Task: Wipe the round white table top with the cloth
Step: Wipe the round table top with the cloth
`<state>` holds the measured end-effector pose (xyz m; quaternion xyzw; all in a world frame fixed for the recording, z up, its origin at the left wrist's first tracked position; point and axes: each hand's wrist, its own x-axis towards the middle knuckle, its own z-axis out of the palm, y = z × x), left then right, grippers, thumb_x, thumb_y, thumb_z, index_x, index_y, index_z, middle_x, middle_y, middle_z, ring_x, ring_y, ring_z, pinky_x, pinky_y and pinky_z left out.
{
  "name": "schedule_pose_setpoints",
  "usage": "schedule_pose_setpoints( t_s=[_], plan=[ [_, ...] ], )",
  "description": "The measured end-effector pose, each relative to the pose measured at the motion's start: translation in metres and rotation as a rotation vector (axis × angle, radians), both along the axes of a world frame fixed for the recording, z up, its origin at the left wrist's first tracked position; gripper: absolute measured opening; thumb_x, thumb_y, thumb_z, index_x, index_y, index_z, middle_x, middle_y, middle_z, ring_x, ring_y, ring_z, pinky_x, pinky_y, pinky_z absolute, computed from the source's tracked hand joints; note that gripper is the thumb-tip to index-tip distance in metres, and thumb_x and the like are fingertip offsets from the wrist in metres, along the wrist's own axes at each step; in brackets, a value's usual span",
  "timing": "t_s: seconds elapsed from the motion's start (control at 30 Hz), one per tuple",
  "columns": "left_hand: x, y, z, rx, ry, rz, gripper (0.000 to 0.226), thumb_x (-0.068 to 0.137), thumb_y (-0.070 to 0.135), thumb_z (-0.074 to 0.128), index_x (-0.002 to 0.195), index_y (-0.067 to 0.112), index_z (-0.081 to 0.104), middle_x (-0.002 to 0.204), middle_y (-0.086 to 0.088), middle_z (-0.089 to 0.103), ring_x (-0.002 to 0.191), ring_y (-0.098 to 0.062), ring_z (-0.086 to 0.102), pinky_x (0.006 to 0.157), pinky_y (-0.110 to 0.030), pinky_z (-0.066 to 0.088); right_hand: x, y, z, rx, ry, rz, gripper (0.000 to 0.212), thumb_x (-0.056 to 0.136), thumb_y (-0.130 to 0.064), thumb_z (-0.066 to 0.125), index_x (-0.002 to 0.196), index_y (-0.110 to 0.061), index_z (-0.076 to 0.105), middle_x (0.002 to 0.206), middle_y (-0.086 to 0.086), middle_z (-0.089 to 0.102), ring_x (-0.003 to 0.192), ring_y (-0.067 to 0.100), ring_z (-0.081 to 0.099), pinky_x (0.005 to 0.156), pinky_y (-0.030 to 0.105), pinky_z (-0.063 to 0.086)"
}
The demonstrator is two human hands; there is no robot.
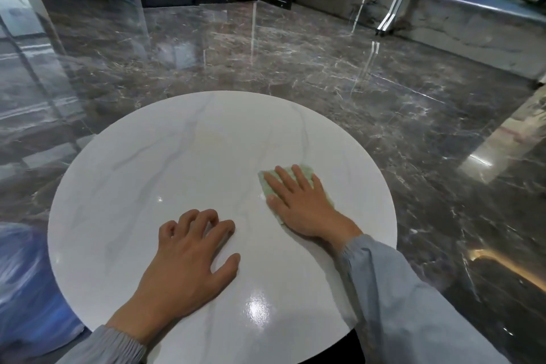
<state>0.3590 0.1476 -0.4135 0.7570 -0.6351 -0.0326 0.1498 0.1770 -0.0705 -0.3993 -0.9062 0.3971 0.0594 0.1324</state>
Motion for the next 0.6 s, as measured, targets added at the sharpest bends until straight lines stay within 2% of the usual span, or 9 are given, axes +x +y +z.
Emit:
schedule_pose_setpoints(
  t_s=[0.07,0.13,0.2,0.33,0.47,0.6],
  plan=[
    [0.000,0.000,-0.001,-0.016,0.006,0.003,0.041,0.090,0.066,0.047,0.124,0.045,0.051,0.125,0.016,0.044,0.128,-0.017,0.041,0.102,-0.042,0.031,-0.020,0.026,-0.002,-0.023,-0.022,0.088,0.058,0.104,-0.063,0.011,0.159,-0.054,-0.007,0.170,-0.020,-0.012,0.156,0.013,-0.022,0.125,0.048,-0.012],
    [0.000,0.000,-0.004,-0.043,0.004,0.001,0.040,0.089,0.064,0.050,0.122,0.043,0.054,0.123,0.015,0.045,0.125,-0.018,0.043,0.099,-0.042,0.031,-0.047,0.025,-0.002,-0.053,-0.026,0.081,0.057,0.101,-0.066,0.008,0.155,-0.060,-0.007,0.171,-0.022,-0.007,0.157,0.011,-0.017,0.126,0.045,-0.006],
    [0.000,-0.001,-0.005,-0.062,-0.001,-0.007,0.039,0.088,0.063,0.052,0.120,0.042,0.055,0.121,0.015,0.045,0.123,-0.018,0.044,0.098,-0.041,0.030,-0.072,-0.004,-0.001,-0.063,0.007,-0.038,0.054,0.102,-0.065,0.012,0.153,-0.062,-0.006,0.171,-0.020,-0.005,0.158,0.013,-0.012,0.126,0.044,-0.001],
    [0.002,-0.002,-0.005,-0.057,0.001,-0.009,0.040,0.087,0.064,0.054,0.120,0.042,0.055,0.120,0.015,0.045,0.123,-0.019,0.044,0.099,-0.041,0.031,-0.102,-0.088,0.000,-0.040,0.059,-0.358,0.059,0.106,-0.060,0.019,0.161,-0.050,0.002,0.172,-0.018,-0.004,0.159,0.017,-0.007,0.125,0.052,0.000],
    [0.001,-0.002,-0.005,-0.060,0.000,-0.014,0.040,0.087,0.065,0.054,0.119,0.042,0.054,0.120,0.015,0.044,0.122,-0.018,0.043,0.099,-0.040,0.030,-0.078,-0.145,0.007,0.014,0.056,-0.519,0.061,0.105,-0.061,0.018,0.162,-0.047,0.003,0.172,-0.015,-0.006,0.159,0.022,-0.011,0.124,0.059,-0.002],
    [0.001,-0.002,-0.004,-0.054,0.005,-0.002,0.040,0.087,0.066,0.054,0.120,0.043,0.053,0.121,0.016,0.044,0.124,-0.018,0.043,0.101,-0.041,0.031,-0.031,-0.155,0.011,0.025,0.044,-0.459,0.062,0.104,-0.059,0.016,0.162,-0.045,0.001,0.173,-0.014,-0.008,0.158,0.025,-0.015,0.123,0.061,-0.009]
  ],
)
